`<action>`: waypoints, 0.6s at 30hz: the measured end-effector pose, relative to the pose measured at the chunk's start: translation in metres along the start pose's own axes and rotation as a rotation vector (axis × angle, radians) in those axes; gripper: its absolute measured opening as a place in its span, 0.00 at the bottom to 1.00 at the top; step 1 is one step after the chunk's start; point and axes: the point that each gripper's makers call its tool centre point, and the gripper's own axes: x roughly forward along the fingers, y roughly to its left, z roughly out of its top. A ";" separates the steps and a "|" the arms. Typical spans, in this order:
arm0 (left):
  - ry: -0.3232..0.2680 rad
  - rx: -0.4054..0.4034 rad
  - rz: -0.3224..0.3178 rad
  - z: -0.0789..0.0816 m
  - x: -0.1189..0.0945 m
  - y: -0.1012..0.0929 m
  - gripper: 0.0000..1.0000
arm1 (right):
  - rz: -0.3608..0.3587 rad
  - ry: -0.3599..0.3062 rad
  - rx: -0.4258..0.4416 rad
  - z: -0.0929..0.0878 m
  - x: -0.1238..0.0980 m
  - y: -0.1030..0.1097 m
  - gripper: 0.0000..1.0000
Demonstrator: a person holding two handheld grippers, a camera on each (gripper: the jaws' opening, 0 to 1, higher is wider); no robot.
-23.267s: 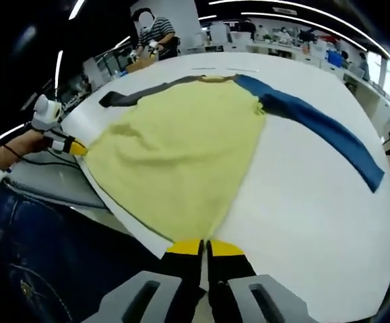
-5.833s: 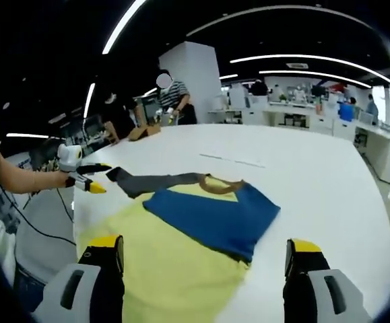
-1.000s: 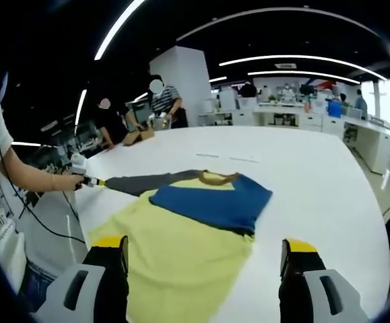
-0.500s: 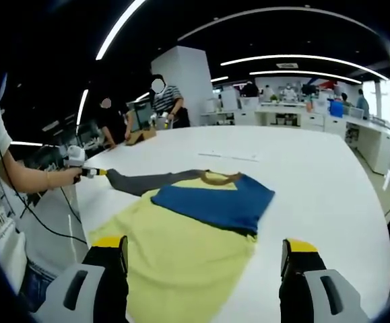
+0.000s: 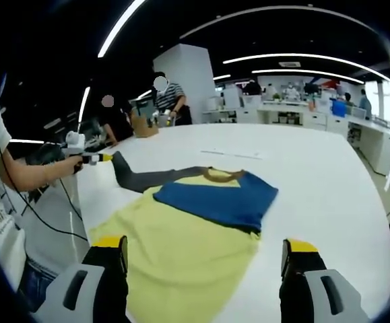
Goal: Fold the garment on the visible template until the final outline fits inside the template.
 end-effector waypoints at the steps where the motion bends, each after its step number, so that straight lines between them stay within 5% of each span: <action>1: -0.008 0.007 -0.017 0.004 0.001 -0.006 0.01 | 0.003 0.000 -0.001 0.000 0.000 0.001 0.94; 18: -0.044 0.045 -0.188 0.028 0.013 -0.076 0.01 | 0.049 0.006 -0.039 -0.002 0.001 0.015 0.97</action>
